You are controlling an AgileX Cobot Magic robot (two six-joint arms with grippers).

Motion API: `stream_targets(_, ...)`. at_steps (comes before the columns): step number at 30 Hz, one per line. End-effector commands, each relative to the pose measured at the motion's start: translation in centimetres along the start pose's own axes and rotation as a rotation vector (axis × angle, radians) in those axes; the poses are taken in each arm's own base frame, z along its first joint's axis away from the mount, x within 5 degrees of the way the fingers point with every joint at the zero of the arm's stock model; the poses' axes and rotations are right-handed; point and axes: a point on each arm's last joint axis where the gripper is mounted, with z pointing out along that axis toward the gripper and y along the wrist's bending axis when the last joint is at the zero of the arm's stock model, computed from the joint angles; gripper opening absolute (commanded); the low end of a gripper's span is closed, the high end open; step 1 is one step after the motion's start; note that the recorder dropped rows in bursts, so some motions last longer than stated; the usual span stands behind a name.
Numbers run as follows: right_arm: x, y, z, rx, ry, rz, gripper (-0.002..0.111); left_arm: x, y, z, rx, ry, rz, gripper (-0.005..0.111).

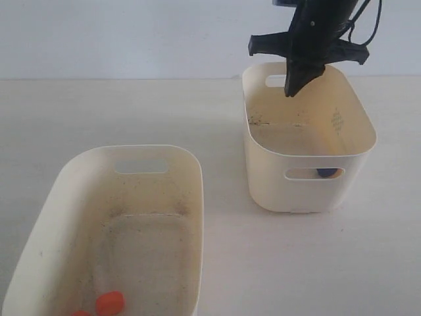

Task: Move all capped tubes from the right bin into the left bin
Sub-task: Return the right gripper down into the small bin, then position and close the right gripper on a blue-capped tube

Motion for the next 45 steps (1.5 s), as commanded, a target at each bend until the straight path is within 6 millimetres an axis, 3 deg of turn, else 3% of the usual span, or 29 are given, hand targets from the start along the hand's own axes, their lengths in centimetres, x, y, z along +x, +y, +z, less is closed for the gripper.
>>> stream_targets(1,-0.3,-0.3,1.6,0.006,0.032,0.022,0.000,-0.1,0.0,0.0,0.005,-0.006,-0.011,0.004)
stream_targets(6,-0.1,-0.5,3.3,0.021,0.076,0.046,0.000,-0.1,0.0,0.0,0.005,-0.006,-0.011,0.004)
stream_targets(10,1.3,-1.2,5.1,0.056,0.152,0.048,0.000,-0.1,0.0,0.0,0.005,-0.006,-0.011,0.004)
stream_targets(17,1.4,-1.4,5.7,0.075,0.163,0.043,0.000,-0.1,0.0,0.0,0.005,-0.006,-0.011,0.004)
stream_targets(36,1.8,-1.9,9.9,0.091,0.257,0.030,0.000,-0.1,0.0,0.0,0.005,-0.006,-0.011,0.004)
stream_targets(45,1.9,-1.9,10.2,0.089,0.266,-0.002,0.000,-0.1,0.0,0.0,0.005,-0.006,-0.011,0.004)
